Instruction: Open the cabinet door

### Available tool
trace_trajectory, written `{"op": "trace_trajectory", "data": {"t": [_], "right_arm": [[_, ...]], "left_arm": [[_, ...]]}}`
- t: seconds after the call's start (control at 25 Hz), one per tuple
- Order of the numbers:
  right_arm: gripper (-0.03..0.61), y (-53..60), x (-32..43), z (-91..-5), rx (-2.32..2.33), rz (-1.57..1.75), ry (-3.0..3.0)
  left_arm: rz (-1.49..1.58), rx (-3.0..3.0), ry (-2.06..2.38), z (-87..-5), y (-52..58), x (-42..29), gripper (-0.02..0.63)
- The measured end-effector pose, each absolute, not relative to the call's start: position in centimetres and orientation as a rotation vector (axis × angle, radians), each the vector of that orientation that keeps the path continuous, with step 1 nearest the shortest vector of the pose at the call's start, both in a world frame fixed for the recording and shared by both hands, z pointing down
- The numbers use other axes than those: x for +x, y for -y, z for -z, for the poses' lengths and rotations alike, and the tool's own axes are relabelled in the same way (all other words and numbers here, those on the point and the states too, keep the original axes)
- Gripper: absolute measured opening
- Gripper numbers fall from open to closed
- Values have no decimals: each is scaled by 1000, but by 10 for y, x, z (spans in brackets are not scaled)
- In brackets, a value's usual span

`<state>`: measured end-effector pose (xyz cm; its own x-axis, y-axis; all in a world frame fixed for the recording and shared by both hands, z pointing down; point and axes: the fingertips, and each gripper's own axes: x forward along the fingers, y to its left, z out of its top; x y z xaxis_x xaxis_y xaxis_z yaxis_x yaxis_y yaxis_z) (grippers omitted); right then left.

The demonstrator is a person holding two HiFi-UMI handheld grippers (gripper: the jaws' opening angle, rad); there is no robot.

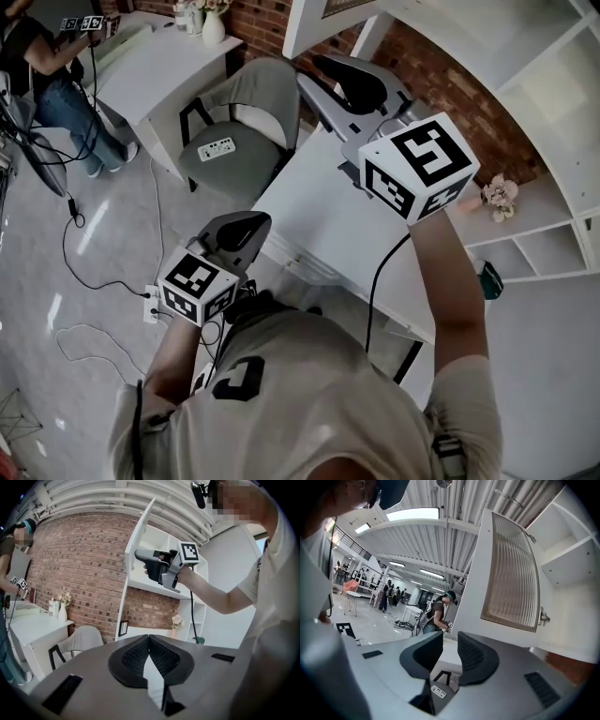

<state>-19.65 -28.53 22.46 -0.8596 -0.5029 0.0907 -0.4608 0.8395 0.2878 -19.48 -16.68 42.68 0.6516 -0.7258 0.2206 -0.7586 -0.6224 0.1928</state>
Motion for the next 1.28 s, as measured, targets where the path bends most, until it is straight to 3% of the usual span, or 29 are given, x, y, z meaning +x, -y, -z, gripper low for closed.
{"op": "trace_trajectory", "data": {"t": [0.16,0.4,0.84,1.28], "right_arm": [[95,268,-191,-243,717,314,2848],[29,232,-194,-286,598,192,2815],[26,187,-186,-332,562,-237,2888],[26,144,-150,-339,540,-364,2934]], "left_arm": [[-168,2582,1261,-421,176,-207,17],[-131,2578,1290,-421,184,-224,17],[-151,2594,1179,-428,168,-200,17],[-195,2632,1152,-421,149,-164,17]]}}
